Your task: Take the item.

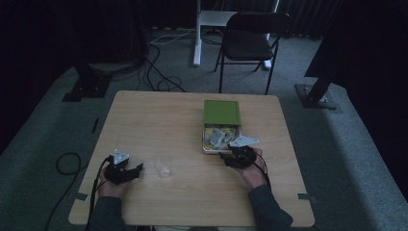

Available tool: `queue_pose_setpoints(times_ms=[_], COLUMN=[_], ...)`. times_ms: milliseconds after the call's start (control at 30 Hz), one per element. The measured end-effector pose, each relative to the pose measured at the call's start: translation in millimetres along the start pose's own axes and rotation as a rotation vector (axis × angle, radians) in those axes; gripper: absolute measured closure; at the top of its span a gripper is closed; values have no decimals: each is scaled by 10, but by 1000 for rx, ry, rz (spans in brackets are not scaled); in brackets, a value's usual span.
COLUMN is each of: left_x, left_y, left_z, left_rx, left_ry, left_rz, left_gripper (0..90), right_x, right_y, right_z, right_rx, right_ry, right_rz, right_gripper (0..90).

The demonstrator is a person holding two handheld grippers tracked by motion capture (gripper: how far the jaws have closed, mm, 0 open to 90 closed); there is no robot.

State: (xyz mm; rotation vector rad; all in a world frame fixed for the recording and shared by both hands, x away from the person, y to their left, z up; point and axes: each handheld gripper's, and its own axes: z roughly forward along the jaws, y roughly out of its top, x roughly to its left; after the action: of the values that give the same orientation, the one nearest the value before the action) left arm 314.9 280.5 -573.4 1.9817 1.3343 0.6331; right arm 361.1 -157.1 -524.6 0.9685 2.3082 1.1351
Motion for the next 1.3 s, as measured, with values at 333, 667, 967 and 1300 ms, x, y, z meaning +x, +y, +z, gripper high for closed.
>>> queue_pose_setpoints(times_ms=[333,667,967,1300], left_x=[-1,0,0,0], left_y=[0,0,0,0], left_z=[0,0,0,0], left_rx=[-1,0,0,0], left_ry=[0,-1,-1,-1], left_rz=[-1,-1,-1,-1], left_gripper=[335,335,335,335], right_x=[24,18,4,10], right_y=[178,287,347,401], right_z=[39,139,195,281], right_rx=[-41,-43,-49,-42], right_ry=[-27,-88,-123,-181], right_rz=[20,54,66,67], right_gripper=[460,405,387,365])
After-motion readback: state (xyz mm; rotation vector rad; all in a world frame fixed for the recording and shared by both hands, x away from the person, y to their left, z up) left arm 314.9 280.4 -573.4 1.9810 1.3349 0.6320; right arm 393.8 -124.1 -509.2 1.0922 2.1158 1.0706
